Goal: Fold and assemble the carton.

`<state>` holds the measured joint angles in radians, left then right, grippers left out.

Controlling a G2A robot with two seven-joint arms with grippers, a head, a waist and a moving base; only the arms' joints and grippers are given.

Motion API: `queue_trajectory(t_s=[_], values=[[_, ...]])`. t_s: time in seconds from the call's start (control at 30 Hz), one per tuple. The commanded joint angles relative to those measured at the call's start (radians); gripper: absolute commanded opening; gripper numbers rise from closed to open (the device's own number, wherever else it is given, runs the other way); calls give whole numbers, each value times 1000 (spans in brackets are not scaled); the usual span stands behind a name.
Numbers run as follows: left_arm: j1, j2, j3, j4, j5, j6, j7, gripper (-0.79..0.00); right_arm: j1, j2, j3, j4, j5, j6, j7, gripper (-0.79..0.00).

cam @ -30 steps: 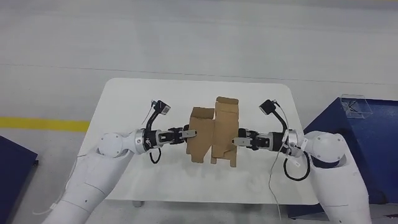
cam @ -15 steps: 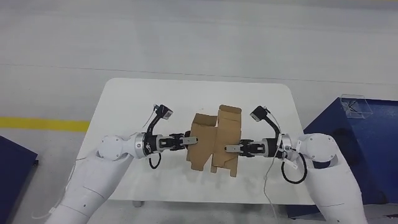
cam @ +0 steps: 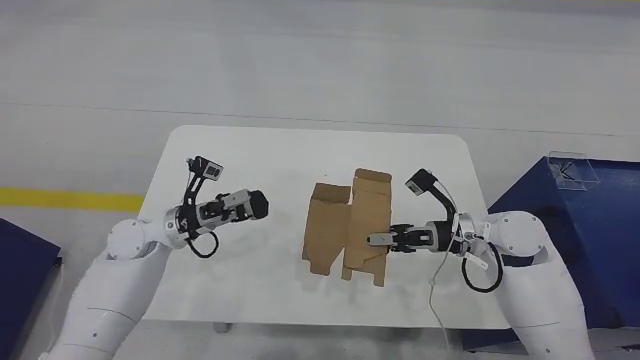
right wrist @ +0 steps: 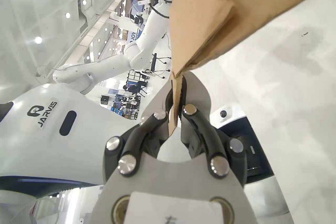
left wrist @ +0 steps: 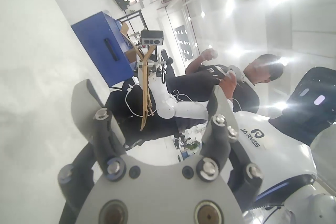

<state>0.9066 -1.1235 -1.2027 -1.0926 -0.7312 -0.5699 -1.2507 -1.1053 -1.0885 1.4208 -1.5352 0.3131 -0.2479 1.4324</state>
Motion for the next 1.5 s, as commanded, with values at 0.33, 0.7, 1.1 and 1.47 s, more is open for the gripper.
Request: queue_trajectory(t_s=[0.33, 0.7, 1.1, 1.47], values=[[5, 2, -9, 29, 29, -26, 41, 0, -5, 6, 93, -259, 157, -28, -105, -785], [5, 2, -9, 29, 29, -26, 41, 0, 38, 17, 97, -459, 255, 70, -117, -785], [5, 2, -9, 29, 29, -26, 41, 0, 77, -26, -184, -216, 1192, 671, -35, -785], [5, 2, -9, 29, 29, -26, 41, 0, 25, -76, -444, -103, 1905, 1010, -379, -785]])
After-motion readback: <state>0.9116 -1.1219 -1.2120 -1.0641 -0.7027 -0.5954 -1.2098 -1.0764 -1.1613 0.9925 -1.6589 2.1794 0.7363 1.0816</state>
